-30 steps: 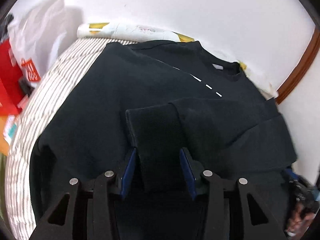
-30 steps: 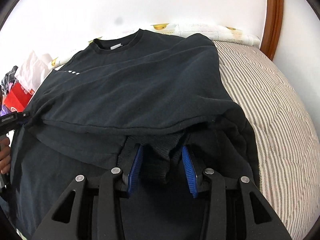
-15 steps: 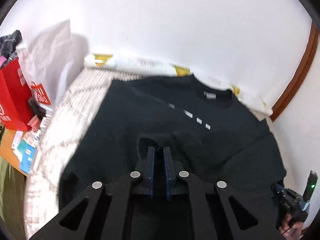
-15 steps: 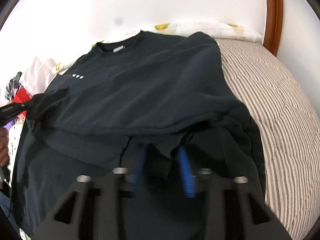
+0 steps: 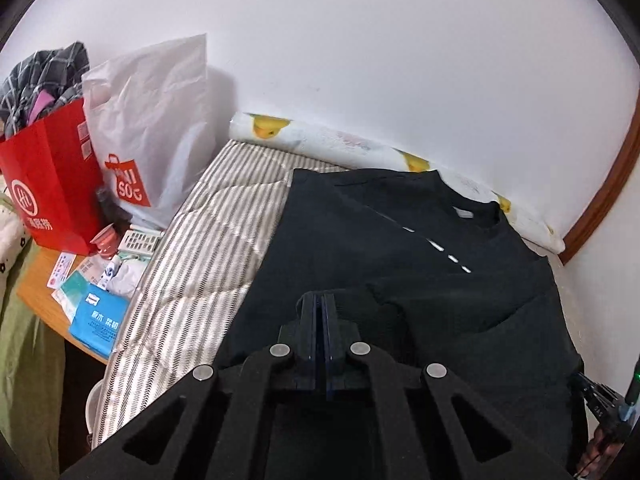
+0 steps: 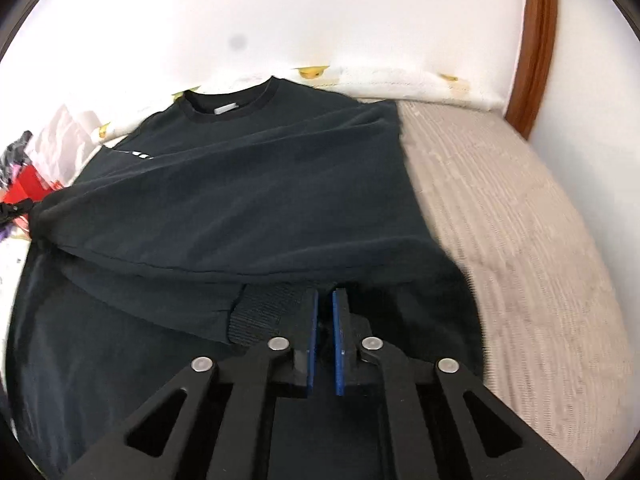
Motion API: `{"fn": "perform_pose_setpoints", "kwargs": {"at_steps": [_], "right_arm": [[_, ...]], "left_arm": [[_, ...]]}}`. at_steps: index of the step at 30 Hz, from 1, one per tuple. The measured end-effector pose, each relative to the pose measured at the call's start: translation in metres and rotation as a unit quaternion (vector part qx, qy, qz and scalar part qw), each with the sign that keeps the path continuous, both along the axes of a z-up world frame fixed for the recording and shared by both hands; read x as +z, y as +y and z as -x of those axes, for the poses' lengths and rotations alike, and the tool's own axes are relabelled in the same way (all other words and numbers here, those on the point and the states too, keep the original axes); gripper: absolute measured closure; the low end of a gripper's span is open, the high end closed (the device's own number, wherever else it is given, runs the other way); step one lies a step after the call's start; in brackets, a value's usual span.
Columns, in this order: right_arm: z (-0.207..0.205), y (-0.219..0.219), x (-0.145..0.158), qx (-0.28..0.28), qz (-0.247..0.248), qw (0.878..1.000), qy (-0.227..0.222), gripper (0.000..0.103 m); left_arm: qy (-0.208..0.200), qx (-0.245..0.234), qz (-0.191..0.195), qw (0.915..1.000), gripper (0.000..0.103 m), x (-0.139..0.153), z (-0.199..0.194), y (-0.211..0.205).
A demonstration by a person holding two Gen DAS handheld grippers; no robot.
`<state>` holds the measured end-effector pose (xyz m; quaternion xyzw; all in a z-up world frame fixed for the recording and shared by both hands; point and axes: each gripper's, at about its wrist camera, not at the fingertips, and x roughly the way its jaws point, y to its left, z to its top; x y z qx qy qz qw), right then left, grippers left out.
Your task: Fold small clothes
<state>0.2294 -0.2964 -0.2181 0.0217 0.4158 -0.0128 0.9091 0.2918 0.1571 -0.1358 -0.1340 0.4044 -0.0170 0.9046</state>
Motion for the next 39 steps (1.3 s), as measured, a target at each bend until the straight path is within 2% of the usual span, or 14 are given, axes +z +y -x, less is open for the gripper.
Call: {"fn": "perform_pose_setpoints", "kwargs": {"at_steps": [2,4,7,11,14,17,18,20,24,31,36,39], "right_arm": [[0.001,-0.004,0.002,-0.001,0.004,1.0,0.008,0.097],[0.006,-0.011,0.008,0.007,-0.024,1.0,0.008,0.096],[0.013,-0.014,0.023,0.026,-0.045,0.998,-0.02,0.096],[0.002,-0.011,0.029,0.025,-0.036,0.998,-0.039,0.095],[-0.016,-0.012,0.015,0.005,-0.023,1.0,-0.019,0.095],[-0.032,-0.017,-0.015,-0.026,0.008,0.999,0.036,0.097],[-0.028,-0.019,-0.014,-0.028,0.004,0.999,0.023,0.097],[-0.021,-0.022,-0.012,-0.035,0.005,0.999,0.037,0.096],[0.003,-0.025,-0.01,-0.044,0.009,0.998,0.033,0.093],[0.053,-0.035,0.007,-0.056,-0.002,0.998,0.0,0.089],[0.085,-0.046,0.019,-0.072,-0.006,0.997,-0.025,0.089],[0.101,-0.054,0.02,-0.083,-0.01,0.996,-0.018,0.089]], "left_arm": [[0.015,-0.005,-0.002,0.9999,0.1,-0.007,-0.002,-0.002],[0.025,-0.011,-0.015,0.9995,0.099,-0.015,-0.001,-0.007],[0.039,-0.015,-0.048,0.998,0.098,-0.023,0.001,-0.016],[0.052,-0.014,-0.065,0.9964,0.098,-0.031,0.005,-0.022],[0.057,-0.016,-0.069,0.9959,0.098,-0.033,0.008,-0.025],[0.056,-0.017,-0.079,0.9952,0.097,-0.031,0.011,-0.031],[0.055,-0.021,-0.083,0.9948,0.097,-0.03,0.013,-0.033],[0.052,-0.024,-0.087,0.9945,0.097,-0.028,0.015,-0.037],[0.043,-0.029,-0.092,0.9944,0.097,-0.021,0.025,-0.045],[0.03,-0.031,-0.1,0.9941,0.097,-0.007,0.057,-0.052],[0.036,-0.04,-0.075,0.9957,0.097,-0.001,0.089,-0.046],[0.036,-0.036,-0.07,0.9962,0.096,0.0,0.113,-0.04]]}}
